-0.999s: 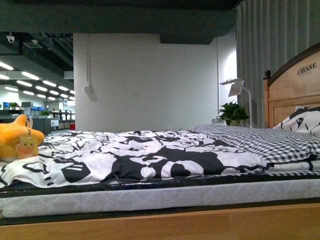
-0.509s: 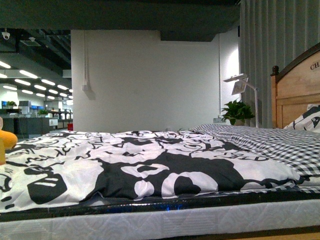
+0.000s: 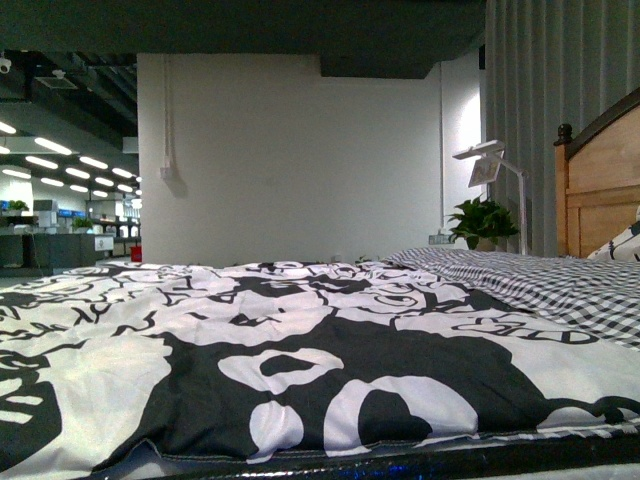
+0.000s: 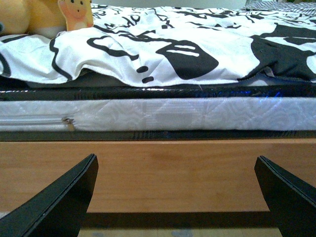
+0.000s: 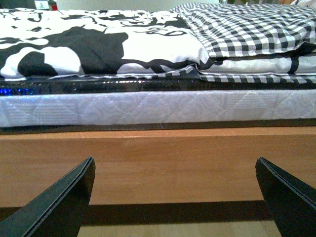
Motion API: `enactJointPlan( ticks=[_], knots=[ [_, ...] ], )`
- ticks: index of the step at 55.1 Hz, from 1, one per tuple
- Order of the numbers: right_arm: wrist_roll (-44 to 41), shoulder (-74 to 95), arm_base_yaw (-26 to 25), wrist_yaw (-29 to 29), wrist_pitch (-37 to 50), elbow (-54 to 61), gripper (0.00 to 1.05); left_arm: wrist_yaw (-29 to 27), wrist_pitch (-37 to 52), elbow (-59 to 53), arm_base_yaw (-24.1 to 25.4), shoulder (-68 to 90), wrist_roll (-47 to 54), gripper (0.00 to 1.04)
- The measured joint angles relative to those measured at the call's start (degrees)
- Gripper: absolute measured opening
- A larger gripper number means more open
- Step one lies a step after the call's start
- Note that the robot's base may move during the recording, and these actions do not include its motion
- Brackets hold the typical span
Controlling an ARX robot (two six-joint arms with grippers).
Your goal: Put away toys
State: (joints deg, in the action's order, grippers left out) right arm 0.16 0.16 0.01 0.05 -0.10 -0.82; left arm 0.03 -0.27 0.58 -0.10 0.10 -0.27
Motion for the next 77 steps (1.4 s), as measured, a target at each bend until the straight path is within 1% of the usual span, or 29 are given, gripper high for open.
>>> enactJointPlan(
  ticks=[77],
  knots=[
    [0.0,-0.1,0.0,0.1,0.0,0.0,0.98,0.0,0.0,0.0,0.0,-0.1,0.0,0.98]
  ],
)
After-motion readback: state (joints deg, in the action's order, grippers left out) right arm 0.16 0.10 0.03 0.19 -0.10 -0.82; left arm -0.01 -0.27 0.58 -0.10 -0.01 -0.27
